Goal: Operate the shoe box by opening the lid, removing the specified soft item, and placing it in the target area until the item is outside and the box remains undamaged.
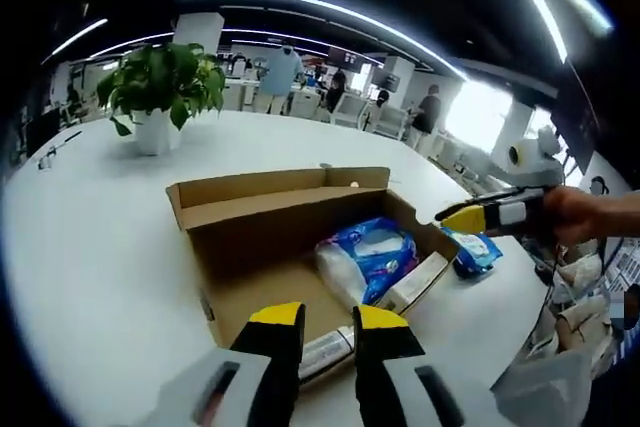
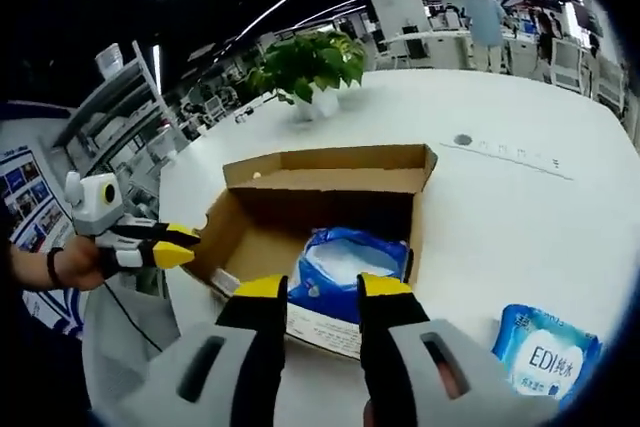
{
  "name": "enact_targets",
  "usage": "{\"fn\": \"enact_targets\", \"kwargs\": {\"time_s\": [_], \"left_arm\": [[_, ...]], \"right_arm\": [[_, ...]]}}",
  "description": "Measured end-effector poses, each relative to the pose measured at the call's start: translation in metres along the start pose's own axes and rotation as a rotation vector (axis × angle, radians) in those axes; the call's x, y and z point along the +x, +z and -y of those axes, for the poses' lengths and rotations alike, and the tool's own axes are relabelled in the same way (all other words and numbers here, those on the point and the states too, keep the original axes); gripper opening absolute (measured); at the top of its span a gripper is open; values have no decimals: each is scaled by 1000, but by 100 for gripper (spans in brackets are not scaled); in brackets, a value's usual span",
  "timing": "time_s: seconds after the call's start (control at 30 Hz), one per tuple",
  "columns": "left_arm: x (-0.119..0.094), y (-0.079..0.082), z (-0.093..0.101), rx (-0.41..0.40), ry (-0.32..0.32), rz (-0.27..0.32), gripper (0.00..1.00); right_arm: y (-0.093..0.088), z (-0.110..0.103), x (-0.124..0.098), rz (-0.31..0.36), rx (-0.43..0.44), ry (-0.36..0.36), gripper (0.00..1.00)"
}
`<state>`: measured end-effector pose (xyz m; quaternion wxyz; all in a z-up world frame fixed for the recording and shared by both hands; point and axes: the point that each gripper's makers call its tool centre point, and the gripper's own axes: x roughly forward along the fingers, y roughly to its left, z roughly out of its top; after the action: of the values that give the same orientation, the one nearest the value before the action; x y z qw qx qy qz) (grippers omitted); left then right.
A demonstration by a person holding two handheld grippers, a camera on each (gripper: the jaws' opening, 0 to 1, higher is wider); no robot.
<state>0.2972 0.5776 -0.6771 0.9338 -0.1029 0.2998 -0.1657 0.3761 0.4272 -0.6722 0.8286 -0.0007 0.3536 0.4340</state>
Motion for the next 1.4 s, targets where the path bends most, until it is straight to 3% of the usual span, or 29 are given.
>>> {"fn": "enact_targets", "kwargs": {"time_s": [0.47, 0.63, 0.97, 1.1, 1.4], "left_arm": [[-14, -3, -9, -69, 23, 41, 19], [-16, -8, -9, -81, 15, 28, 22], [-18, -9, -12, -56, 11, 26, 25], [-16, -11, -13, -51, 4, 17, 25], [-12, -7, -10, -30, -9, 18, 25]], "right_arm": [[8, 6, 40, -190, -341, 43, 38], [-3, 14, 51, -299, -441, 40, 40], [-14, 13, 70, -405, -546, 93, 53], [-20, 16, 79, -453, -598, 98, 53], [-31, 11, 100, -533, -633, 168, 59]]}}
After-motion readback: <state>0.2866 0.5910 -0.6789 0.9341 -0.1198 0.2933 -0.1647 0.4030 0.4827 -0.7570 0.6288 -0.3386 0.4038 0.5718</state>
